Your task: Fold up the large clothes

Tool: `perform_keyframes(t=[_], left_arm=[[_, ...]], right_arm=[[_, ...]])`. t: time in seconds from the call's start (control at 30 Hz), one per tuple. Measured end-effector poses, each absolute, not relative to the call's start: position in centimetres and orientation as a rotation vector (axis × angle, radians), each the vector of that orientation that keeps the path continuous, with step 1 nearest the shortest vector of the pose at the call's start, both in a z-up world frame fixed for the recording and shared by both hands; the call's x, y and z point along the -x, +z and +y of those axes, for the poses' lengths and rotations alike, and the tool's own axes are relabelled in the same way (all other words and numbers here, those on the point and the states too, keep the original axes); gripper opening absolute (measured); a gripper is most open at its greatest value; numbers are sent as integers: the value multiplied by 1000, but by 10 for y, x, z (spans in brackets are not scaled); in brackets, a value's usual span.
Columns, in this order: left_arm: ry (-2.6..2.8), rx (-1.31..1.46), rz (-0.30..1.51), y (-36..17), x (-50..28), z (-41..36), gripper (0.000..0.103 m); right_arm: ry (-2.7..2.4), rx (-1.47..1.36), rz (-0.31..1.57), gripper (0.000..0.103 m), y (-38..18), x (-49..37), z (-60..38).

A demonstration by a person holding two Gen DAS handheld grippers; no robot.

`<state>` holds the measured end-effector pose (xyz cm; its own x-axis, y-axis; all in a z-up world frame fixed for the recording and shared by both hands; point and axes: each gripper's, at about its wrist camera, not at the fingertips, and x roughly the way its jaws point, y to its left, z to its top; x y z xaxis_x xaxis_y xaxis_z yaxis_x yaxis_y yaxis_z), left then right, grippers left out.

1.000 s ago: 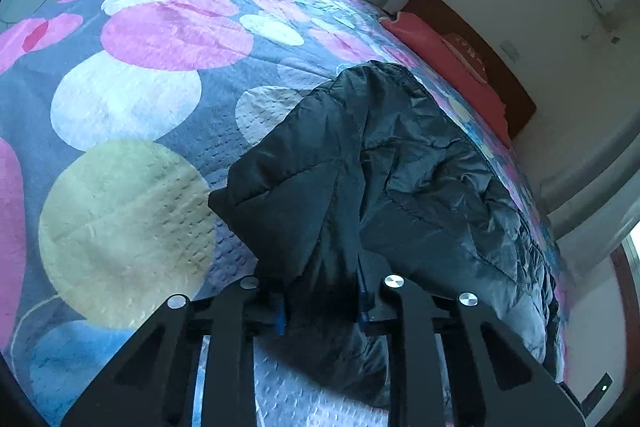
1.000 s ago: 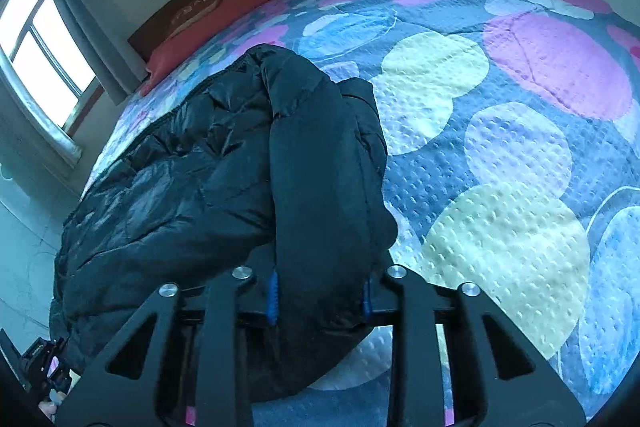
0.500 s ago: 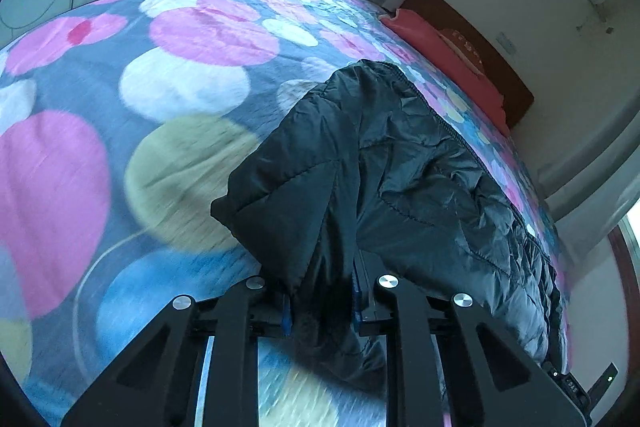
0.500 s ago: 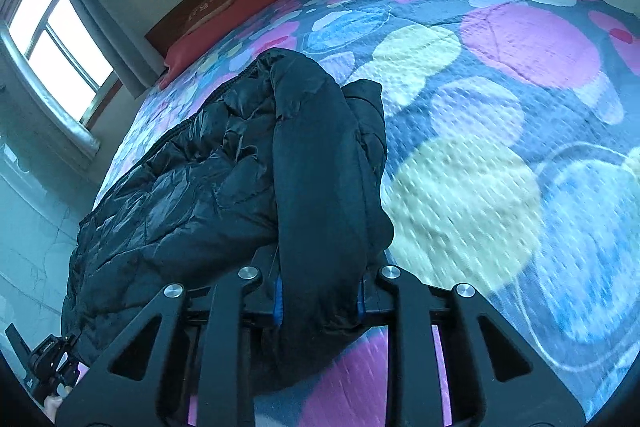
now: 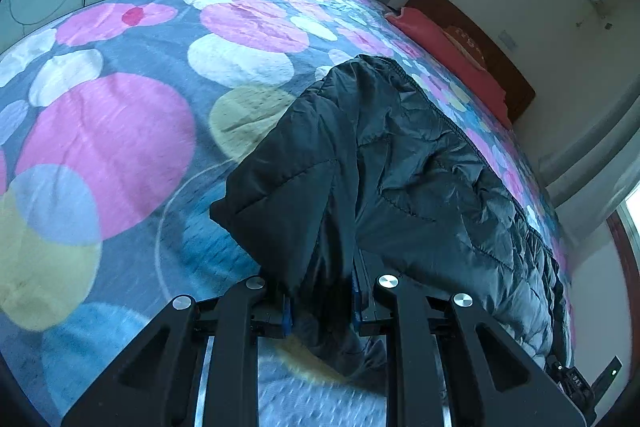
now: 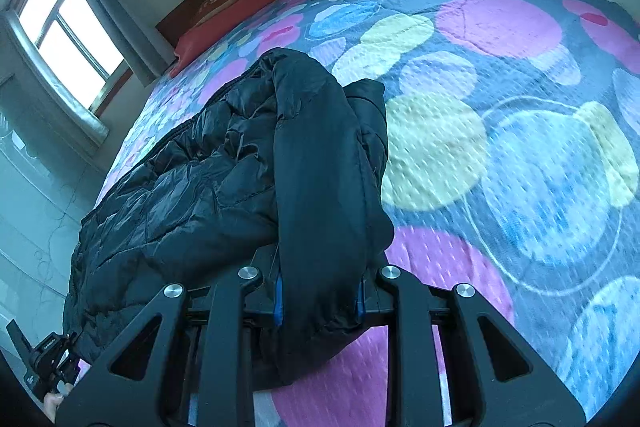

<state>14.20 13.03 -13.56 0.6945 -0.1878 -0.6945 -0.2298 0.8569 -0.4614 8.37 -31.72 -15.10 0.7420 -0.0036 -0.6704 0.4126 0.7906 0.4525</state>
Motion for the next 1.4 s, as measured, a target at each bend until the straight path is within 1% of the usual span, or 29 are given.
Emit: perform_keyframes(t=[0.43,0.8,1.1,1.27,1.4], left_arm=[[25,548,815,-134,-128,135,21],[21,539,823,-136,-139,135,21],[17,531,834,-144,-144,135,23],[29,527,837,-146,-141,138,29],[36,514,842,-143,-137,138,33]], right_arm=[[-235,-619,717,24,-153,-53,-313],[-244,-609,727,26,-161,-41,-311],[-261,-589,736,32,-162,-42,-311],[-273,-588,742,41,-162,-40,-313],[-276,-583,743,45,-159,-35,-314]])
